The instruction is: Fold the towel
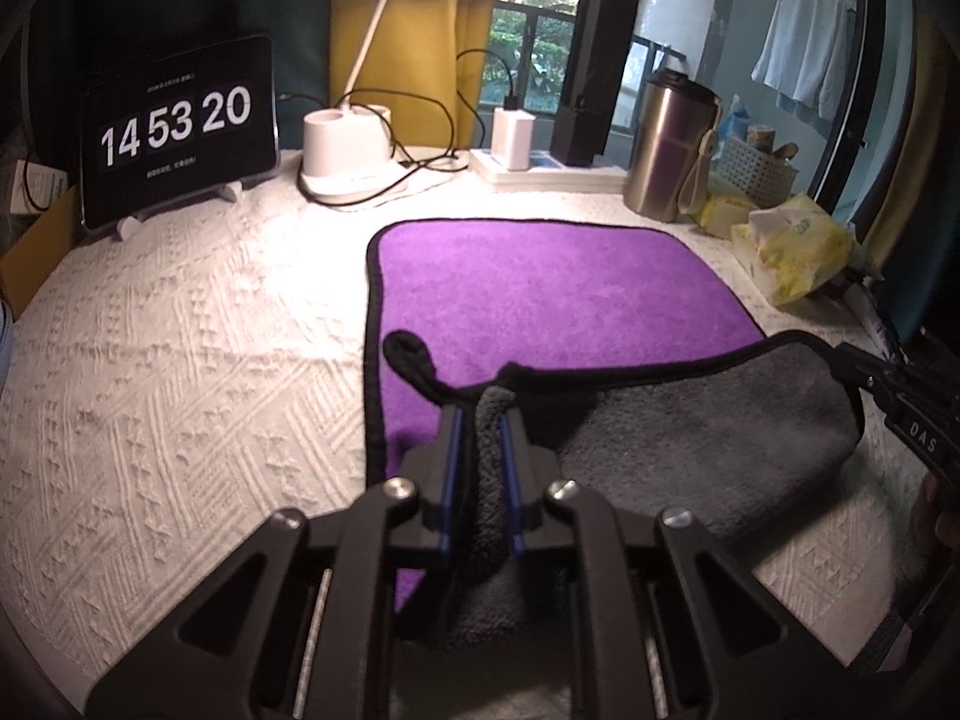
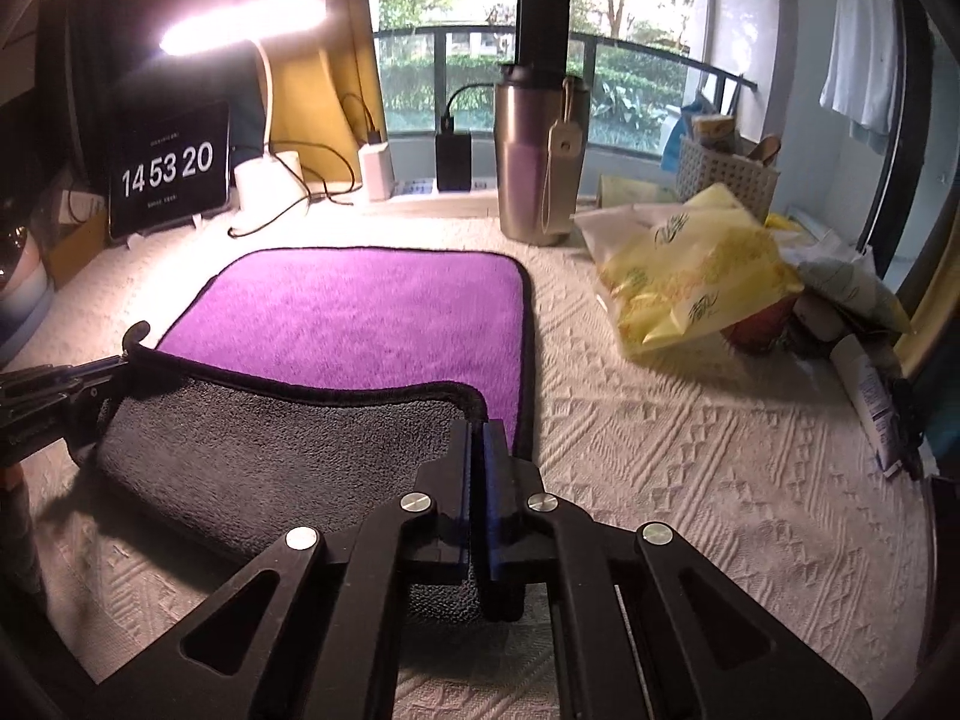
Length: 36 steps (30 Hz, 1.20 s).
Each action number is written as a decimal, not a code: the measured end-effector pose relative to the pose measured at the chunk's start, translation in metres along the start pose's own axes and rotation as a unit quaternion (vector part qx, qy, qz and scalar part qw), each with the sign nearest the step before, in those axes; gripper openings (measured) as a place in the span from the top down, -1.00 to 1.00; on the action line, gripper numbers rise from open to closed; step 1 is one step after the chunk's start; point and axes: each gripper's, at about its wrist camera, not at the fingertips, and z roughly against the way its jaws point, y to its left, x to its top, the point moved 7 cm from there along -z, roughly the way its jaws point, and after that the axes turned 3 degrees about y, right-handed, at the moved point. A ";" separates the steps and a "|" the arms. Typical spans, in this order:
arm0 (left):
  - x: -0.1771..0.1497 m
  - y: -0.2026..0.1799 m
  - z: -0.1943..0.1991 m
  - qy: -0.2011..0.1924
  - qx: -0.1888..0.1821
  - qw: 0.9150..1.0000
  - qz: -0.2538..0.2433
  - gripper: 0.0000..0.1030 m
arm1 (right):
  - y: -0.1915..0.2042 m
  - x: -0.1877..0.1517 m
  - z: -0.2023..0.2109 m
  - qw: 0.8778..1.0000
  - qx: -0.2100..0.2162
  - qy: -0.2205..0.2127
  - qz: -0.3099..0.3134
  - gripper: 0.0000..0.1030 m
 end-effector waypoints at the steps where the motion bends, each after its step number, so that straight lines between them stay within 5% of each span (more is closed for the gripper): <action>1: 0.001 -0.001 0.003 -0.004 -0.001 1.000 -0.001 0.75 | 0.000 0.001 0.002 1.000 0.000 -0.003 0.000 0.92; 36: 0.062 -0.009 0.056 -0.108 -0.003 0.994 -0.017 0.75 | -0.002 0.061 0.059 0.993 -0.022 -0.116 0.000 0.92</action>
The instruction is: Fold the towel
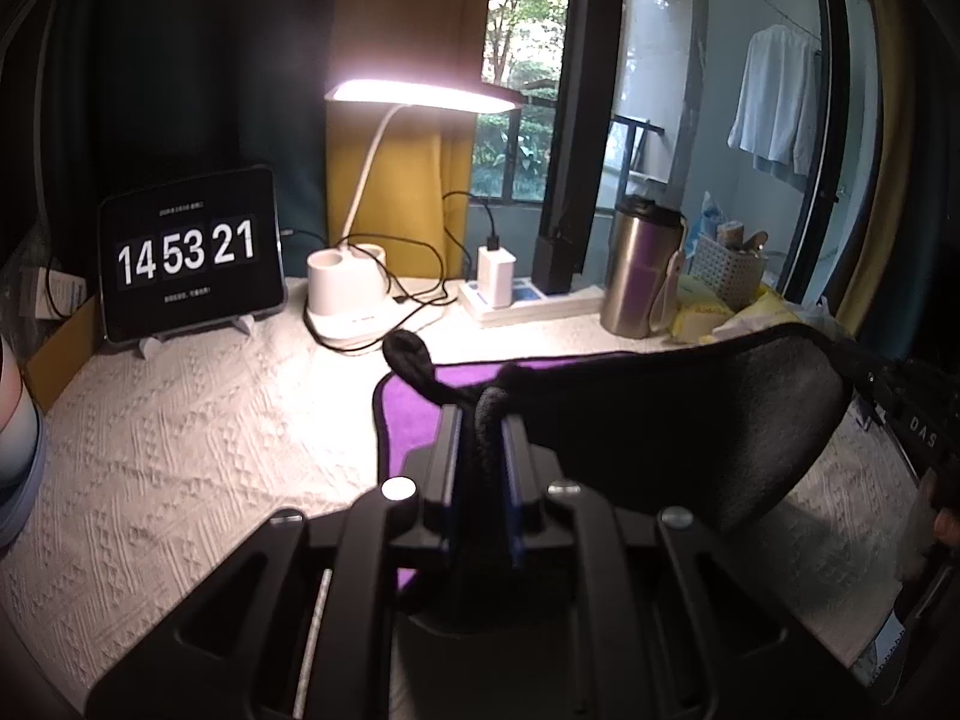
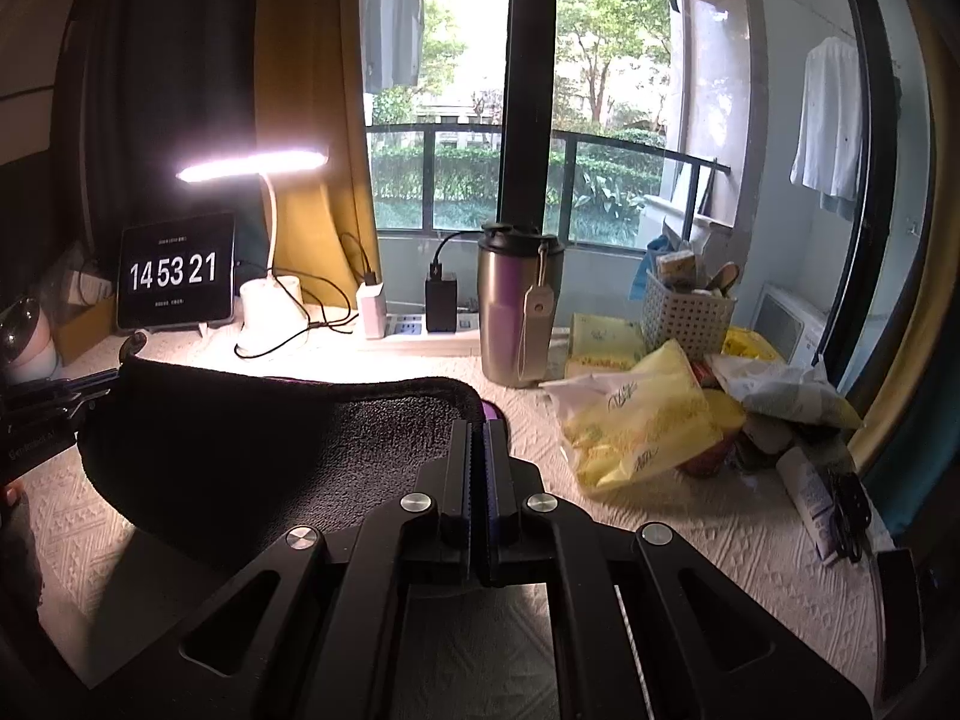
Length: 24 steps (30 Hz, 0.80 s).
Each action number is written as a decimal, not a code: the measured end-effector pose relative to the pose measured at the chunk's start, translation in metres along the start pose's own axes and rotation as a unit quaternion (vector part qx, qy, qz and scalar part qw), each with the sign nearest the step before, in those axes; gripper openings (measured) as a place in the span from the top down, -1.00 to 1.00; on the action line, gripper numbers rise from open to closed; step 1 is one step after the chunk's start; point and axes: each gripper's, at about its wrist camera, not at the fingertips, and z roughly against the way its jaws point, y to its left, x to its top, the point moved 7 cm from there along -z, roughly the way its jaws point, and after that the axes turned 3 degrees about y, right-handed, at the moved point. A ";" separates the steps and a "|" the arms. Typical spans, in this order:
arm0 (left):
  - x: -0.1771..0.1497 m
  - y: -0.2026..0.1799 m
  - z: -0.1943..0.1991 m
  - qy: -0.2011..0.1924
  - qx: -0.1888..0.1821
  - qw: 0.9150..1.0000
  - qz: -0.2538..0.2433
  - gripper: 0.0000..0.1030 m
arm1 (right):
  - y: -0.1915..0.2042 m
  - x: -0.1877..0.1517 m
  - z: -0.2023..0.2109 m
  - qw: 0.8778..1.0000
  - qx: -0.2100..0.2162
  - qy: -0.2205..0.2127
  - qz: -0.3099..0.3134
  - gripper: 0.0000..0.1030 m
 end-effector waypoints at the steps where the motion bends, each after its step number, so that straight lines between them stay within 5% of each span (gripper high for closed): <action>1: 0.002 0.000 0.000 -0.003 0.001 1.000 -0.001 0.75 | 0.000 0.002 -0.001 1.000 0.000 -0.002 0.000 0.92; 24: 0.032 0.008 -0.031 -0.016 0.012 1.000 0.005 0.75 | -0.006 0.035 -0.036 1.000 0.003 -0.018 0.013 0.92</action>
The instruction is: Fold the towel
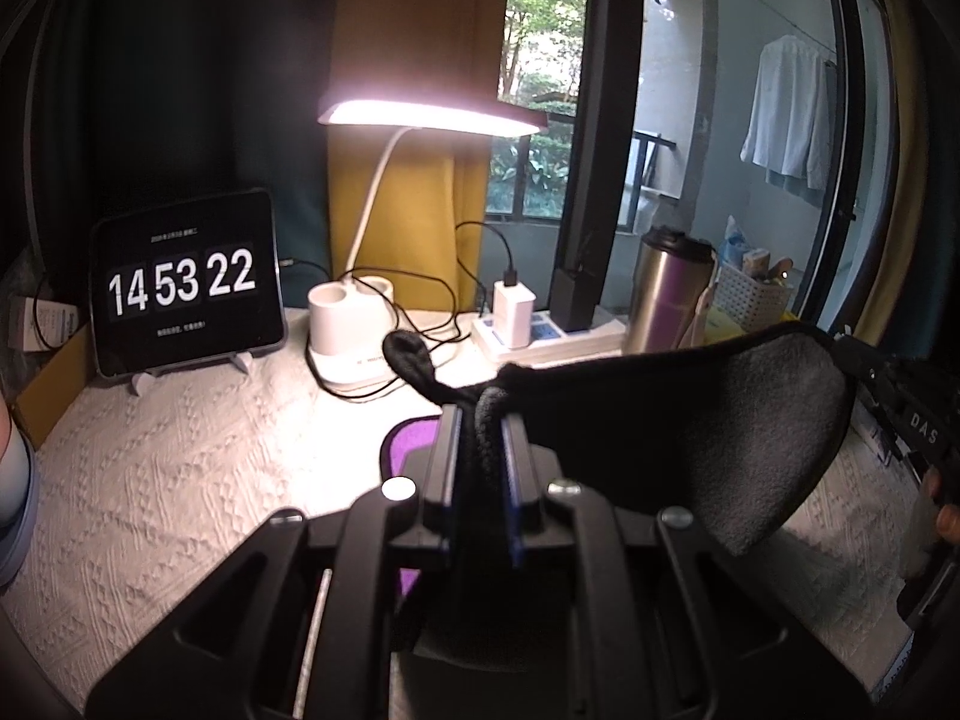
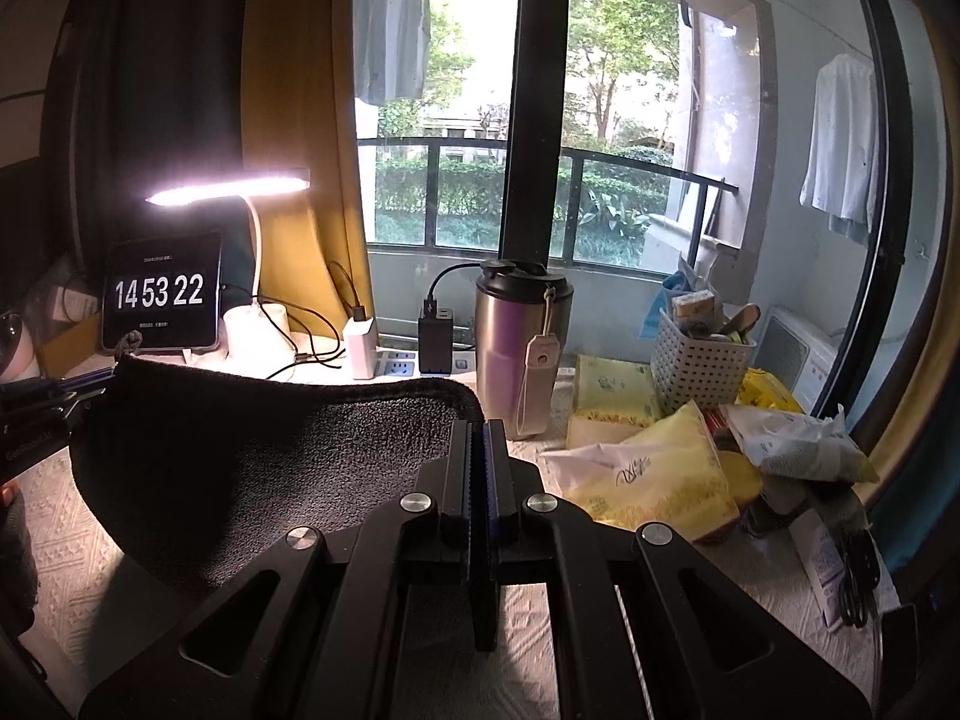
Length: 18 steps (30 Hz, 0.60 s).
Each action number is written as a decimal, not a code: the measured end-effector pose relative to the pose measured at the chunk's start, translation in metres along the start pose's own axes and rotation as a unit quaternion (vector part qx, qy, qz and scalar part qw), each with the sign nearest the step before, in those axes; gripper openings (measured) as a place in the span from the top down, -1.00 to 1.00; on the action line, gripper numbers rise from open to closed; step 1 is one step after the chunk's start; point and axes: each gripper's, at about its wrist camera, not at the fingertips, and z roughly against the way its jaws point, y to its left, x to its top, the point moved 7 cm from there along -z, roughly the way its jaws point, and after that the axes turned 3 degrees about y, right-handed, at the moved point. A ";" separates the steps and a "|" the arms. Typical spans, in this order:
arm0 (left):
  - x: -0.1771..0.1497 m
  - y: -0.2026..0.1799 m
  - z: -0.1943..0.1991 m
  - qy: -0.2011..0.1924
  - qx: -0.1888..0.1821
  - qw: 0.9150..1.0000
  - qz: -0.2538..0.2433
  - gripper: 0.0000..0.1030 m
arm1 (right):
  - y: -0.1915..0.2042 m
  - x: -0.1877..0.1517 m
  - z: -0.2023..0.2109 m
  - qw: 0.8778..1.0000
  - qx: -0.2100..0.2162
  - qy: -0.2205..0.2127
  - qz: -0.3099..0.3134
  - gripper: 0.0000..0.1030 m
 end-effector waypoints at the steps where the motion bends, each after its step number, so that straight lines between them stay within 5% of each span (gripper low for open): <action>1: 0.001 0.000 -0.002 0.000 0.000 1.000 0.000 0.75 | 0.000 0.001 -0.002 1.000 0.000 0.000 0.000 0.92; 18: 0.017 0.011 -0.039 0.002 0.004 1.000 0.005 0.74 | 0.002 0.012 -0.041 1.000 0.000 0.012 0.010 0.92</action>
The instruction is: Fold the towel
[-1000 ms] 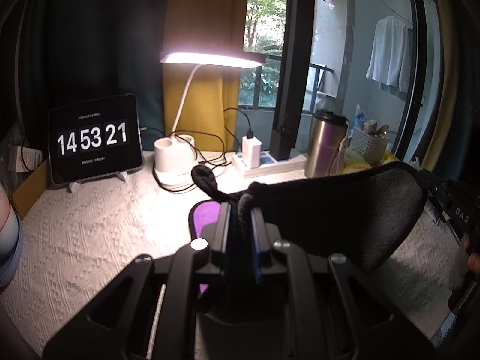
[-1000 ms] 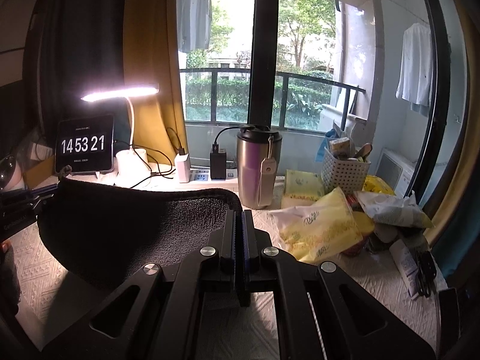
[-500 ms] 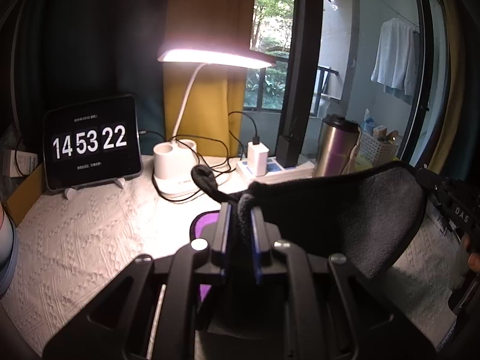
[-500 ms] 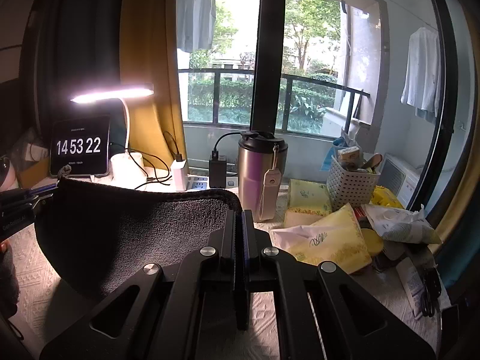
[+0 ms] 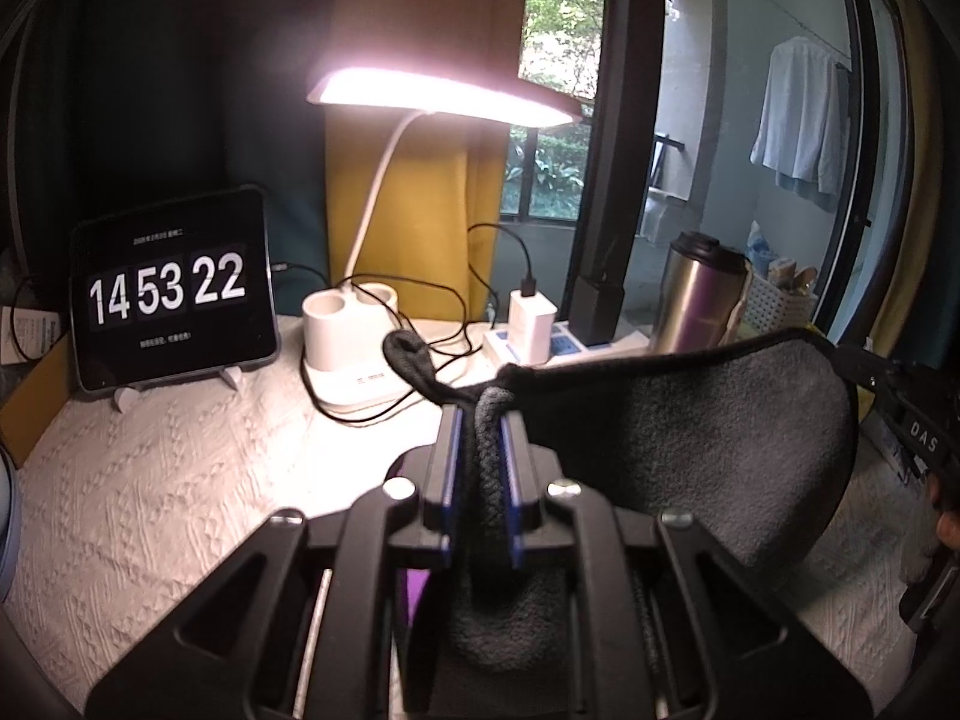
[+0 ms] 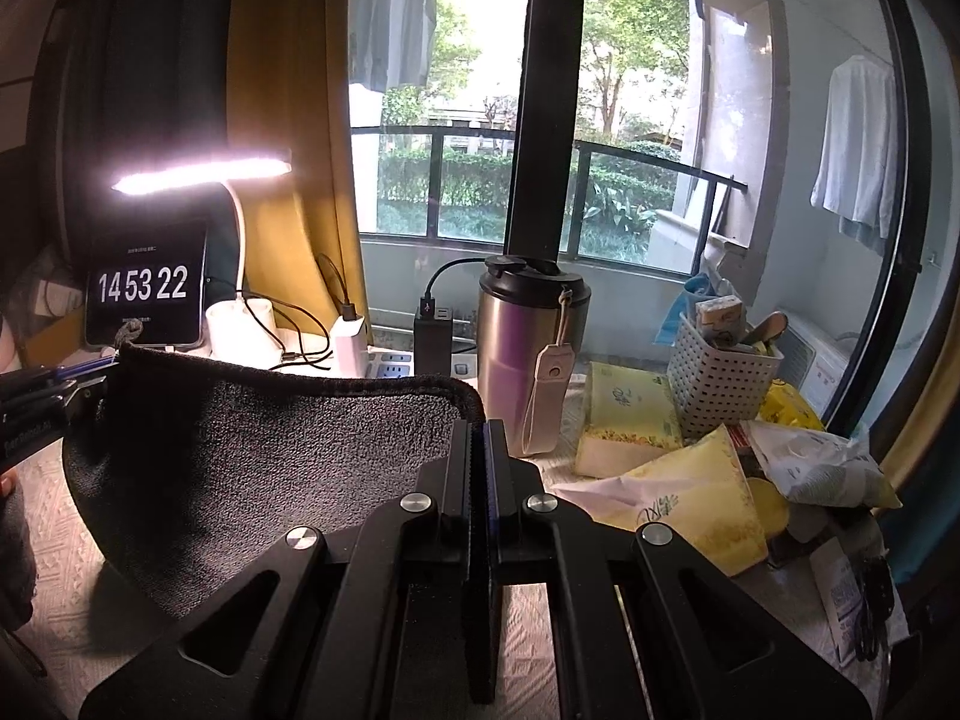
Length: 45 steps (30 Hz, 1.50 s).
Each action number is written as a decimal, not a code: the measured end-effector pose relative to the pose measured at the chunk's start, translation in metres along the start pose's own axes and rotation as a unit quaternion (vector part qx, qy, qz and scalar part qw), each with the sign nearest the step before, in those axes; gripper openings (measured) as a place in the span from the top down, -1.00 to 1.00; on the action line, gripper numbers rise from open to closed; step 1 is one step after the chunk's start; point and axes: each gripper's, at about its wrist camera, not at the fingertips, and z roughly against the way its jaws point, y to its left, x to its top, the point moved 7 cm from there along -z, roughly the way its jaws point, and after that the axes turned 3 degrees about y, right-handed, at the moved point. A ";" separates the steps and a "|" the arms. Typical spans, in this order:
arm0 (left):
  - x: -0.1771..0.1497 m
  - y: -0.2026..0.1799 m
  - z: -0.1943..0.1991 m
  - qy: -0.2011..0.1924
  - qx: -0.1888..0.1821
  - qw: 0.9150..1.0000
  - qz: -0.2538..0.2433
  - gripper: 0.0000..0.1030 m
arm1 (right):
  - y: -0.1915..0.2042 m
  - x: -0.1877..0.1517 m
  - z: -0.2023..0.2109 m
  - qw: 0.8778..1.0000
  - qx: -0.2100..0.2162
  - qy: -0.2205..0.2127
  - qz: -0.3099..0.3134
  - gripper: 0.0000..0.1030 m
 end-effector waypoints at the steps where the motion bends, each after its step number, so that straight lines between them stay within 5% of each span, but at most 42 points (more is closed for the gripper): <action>1: 0.000 0.001 -0.003 0.001 0.000 1.000 0.000 0.74 | 0.000 0.001 -0.002 1.000 0.000 0.001 0.001 0.92; 23: -0.002 0.010 -0.061 0.033 0.015 0.999 -0.013 0.74 | -0.002 -0.007 -0.065 0.999 0.003 0.035 0.005 0.92; 45: -0.035 0.021 -0.133 0.143 0.043 0.989 -0.016 0.65 | -0.010 -0.049 -0.130 0.992 -0.008 0.126 0.006 0.92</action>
